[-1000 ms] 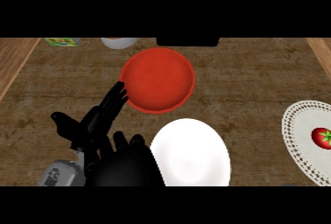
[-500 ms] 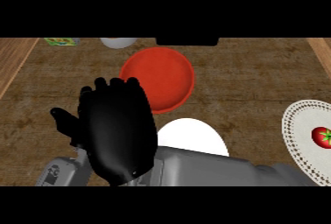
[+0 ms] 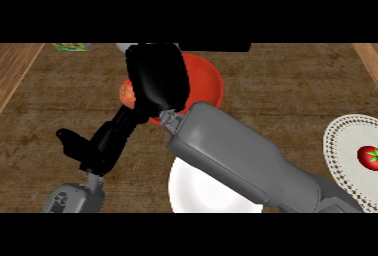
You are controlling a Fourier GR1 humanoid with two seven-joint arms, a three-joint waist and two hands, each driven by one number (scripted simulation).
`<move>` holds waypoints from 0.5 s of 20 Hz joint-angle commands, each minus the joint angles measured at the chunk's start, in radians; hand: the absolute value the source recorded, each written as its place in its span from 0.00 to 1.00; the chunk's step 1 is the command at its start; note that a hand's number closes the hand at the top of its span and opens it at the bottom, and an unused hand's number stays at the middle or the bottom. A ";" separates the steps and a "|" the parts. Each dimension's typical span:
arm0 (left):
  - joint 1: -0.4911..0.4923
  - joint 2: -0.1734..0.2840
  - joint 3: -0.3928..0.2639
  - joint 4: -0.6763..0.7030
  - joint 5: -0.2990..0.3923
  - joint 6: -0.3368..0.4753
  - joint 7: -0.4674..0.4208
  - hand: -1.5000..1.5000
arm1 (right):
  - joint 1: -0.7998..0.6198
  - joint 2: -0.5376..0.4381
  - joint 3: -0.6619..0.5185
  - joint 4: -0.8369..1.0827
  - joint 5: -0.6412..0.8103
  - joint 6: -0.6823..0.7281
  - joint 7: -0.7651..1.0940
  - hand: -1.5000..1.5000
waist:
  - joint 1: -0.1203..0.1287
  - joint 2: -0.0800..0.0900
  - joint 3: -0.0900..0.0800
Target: Pick the squash from the plate and place it in the bowl
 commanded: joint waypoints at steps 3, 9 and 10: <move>0.016 -0.013 -0.026 0.020 -0.036 -0.010 -0.025 0.50 | -0.102 0.001 -0.065 0.362 0.037 -0.119 -0.194 1.00 | 0.016 0.008 -0.001; -0.042 -0.039 -0.021 0.010 -0.033 0.003 0.001 0.50 | -0.149 0.001 -0.070 0.642 0.020 -0.122 -0.271 1.00 | 0.032 0.019 -0.001; -0.037 -0.025 -0.018 -0.018 -0.024 0.002 0.035 0.50 | -0.163 0.001 -0.107 0.690 -0.009 -0.107 -0.279 1.00 | 0.050 0.023 -0.001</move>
